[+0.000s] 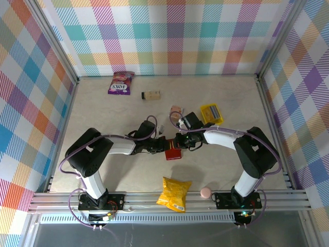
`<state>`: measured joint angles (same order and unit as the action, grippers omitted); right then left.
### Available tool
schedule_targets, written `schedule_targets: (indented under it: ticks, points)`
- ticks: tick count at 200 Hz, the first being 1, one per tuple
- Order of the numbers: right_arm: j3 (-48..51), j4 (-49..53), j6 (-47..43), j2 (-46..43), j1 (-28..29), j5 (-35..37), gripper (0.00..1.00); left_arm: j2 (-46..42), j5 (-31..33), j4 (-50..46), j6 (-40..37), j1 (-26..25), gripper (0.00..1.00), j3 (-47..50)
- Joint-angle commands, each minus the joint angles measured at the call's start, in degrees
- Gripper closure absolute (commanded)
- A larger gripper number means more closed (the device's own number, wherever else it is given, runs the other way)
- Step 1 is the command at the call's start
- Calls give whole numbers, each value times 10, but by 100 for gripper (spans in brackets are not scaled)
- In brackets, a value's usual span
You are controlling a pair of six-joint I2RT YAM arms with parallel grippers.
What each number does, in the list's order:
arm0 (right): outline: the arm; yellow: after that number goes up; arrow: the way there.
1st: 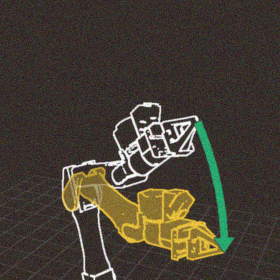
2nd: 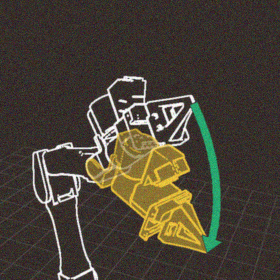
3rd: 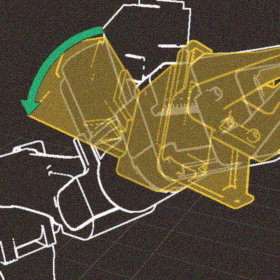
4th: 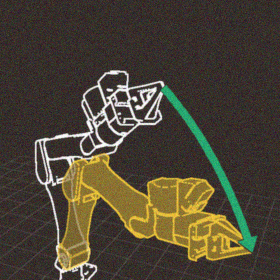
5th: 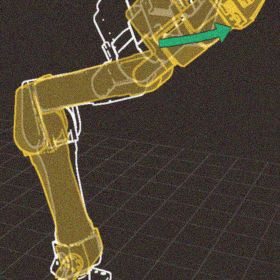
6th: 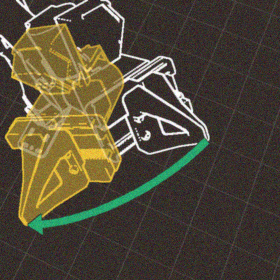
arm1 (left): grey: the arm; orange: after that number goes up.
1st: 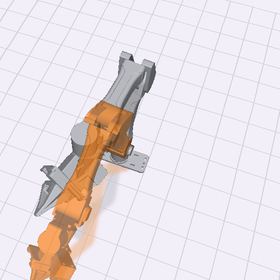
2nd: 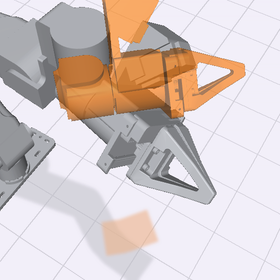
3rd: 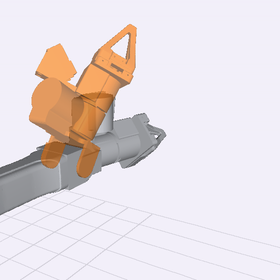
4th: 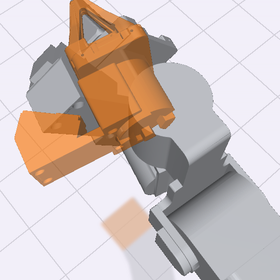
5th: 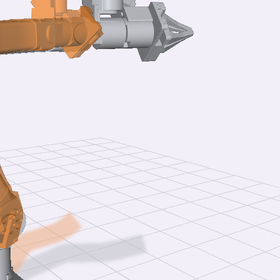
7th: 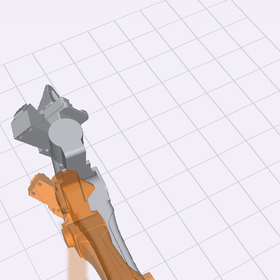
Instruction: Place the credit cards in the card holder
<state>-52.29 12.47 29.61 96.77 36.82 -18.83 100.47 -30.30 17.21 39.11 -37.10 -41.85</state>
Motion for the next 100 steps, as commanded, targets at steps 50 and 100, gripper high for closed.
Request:
schedule_targets:
  ticks: [50,100]
  points:
    - [9,72,-14,-44,-26,104,100,10,64,-74,-24,-4,100,-3]
    - [6,107,-34,-36,-41,138,100,-5,68,-70,-33,-4,100,0]
